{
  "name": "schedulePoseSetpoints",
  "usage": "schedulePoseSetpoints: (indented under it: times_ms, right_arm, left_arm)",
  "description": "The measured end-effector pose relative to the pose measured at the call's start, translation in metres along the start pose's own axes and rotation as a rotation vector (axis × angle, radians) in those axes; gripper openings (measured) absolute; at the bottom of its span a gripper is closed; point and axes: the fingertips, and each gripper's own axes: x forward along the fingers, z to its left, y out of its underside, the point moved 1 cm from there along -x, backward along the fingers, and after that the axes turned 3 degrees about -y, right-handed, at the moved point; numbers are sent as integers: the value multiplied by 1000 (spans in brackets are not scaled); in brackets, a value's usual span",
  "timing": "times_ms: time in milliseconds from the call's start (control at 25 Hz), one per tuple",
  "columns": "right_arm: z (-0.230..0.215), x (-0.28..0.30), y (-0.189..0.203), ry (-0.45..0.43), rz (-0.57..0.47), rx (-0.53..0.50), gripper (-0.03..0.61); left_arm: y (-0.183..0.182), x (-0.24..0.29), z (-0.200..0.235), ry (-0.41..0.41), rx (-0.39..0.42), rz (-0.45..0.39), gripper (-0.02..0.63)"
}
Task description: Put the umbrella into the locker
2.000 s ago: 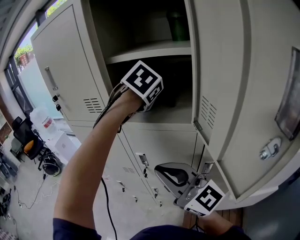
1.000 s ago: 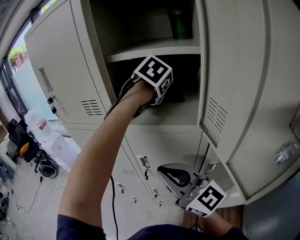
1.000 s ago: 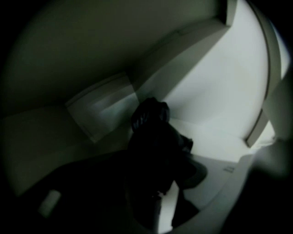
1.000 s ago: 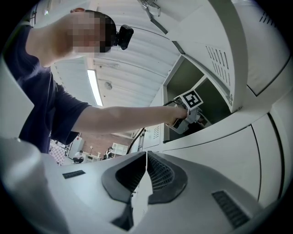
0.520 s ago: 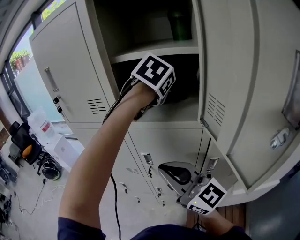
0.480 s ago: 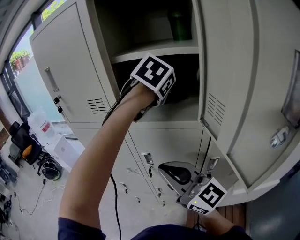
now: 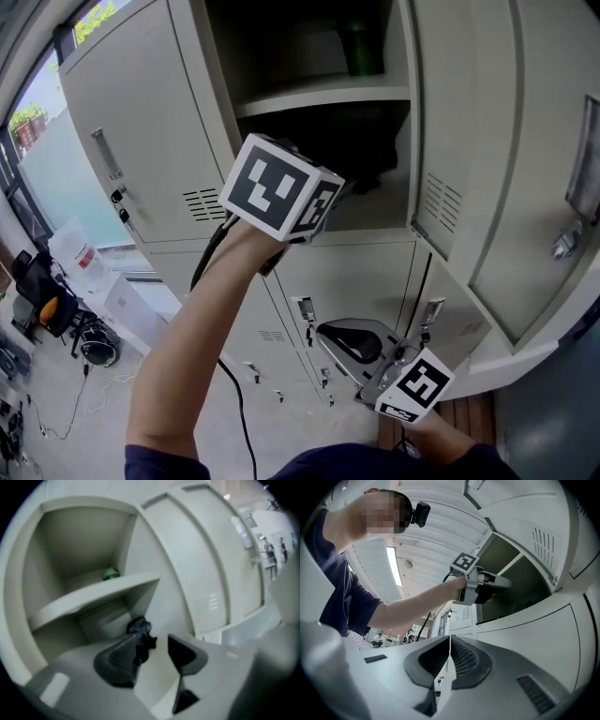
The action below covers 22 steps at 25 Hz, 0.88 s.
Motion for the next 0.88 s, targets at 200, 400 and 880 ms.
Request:
schedulePoseSetpoints:
  times_ms: [200, 400, 880]
  right_arm:
    - [4, 4, 3, 45, 29, -12, 9]
    - [5, 6, 8, 99, 43, -7, 8]
    - [1, 13, 20, 206, 103, -34, 8]
  left_arm:
    - [-1, -48, -13, 53, -43, -179, 151]
    - [17, -80, -14, 61, -88, -327, 60]
    - [110, -139, -55, 127, -118, -588, 3]
